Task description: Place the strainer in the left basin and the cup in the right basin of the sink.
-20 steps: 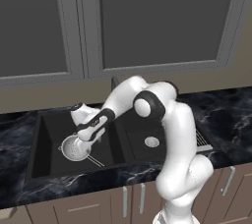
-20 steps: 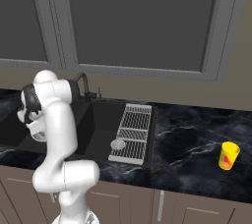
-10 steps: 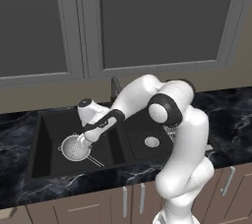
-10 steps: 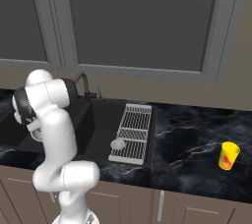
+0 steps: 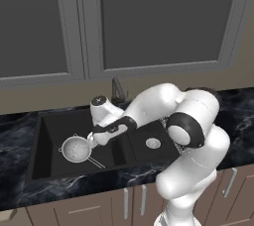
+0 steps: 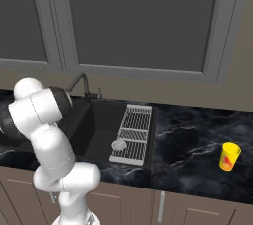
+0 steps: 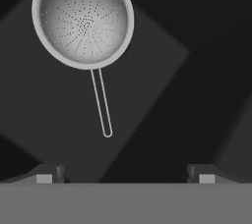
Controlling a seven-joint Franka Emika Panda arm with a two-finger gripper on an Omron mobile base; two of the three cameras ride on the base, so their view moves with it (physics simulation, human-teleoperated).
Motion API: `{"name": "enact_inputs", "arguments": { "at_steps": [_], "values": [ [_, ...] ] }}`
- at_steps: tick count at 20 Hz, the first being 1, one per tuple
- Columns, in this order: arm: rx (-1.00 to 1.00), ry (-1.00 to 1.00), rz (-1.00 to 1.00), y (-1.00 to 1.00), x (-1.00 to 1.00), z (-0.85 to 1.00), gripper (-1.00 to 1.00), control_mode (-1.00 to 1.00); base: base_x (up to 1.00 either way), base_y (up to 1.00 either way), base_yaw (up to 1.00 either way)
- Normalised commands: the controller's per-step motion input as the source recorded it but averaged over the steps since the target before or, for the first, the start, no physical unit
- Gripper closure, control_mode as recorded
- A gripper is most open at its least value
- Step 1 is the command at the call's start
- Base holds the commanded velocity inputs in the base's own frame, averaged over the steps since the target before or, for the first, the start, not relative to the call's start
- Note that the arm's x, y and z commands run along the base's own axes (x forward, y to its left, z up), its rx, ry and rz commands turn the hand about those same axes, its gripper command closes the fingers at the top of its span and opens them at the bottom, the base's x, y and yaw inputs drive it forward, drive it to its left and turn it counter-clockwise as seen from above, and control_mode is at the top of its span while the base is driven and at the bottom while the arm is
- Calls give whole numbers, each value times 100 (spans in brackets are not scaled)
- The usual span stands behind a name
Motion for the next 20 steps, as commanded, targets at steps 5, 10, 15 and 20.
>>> {"name": "enact_inputs", "arguments": {
  "at_steps": [5, 10, 15, 20],
  "values": [
    [0, -7, -1, -40, -17, 48, -100, -100, 0, 0, 0],
    [0, -2, -5, -38, -27, 50, -100, -100, 0, 0, 0],
    [2, 0, -7, -40, -30, 49, -100, -100, 0, 0, 0],
    [5, 0, -9, -45, -29, 52, -100, -100, 0, 0, 0]
  ]
}}
